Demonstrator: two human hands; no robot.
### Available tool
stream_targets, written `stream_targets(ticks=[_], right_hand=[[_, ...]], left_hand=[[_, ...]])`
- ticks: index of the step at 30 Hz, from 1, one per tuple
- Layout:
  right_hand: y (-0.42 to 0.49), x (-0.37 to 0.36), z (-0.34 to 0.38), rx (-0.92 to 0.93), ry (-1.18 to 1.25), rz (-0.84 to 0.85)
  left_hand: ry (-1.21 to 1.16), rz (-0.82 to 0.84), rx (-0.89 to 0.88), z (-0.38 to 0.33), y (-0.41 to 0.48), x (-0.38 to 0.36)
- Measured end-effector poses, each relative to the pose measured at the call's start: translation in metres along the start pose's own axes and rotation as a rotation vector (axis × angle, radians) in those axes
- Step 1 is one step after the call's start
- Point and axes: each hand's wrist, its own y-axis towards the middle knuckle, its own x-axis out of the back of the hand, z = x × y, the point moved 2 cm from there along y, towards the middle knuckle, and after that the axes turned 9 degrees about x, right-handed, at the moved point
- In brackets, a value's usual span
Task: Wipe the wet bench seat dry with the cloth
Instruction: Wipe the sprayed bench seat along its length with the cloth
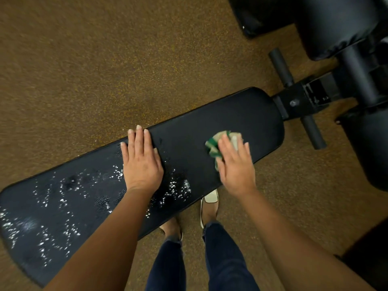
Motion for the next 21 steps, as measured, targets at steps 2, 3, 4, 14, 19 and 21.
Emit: stream_targets(ticks=[2, 3, 4, 14, 19, 21], right_hand=[[0.024, 0.003, 0.008, -0.204, -0.007, -0.049], [0.028, 0.001, 0.019, -0.213, -0.002, -0.051], [0.024, -0.002, 0.030, -0.153, -0.008, -0.028], [0.023, -0.003, 0.035, -0.171, -0.010, -0.066], [-0.011, -0.015, 0.048, 0.280, 0.002, 0.057], [-0.019, -0.011, 0.022, 0.387, -0.043, 0.070]], left_hand=[[0.001, 0.005, 0.005, -0.001, 0.000, -0.001], [0.005, 0.008, 0.011, -0.001, -0.001, -0.001], [0.010, 0.007, 0.013, -0.001, -0.001, -0.001], [0.016, 0.014, -0.002, 0.000, 0.000, -0.001], [0.006, 0.031, -0.015, 0.002, 0.000, 0.001], [0.008, 0.046, -0.031, 0.004, 0.000, 0.003]])
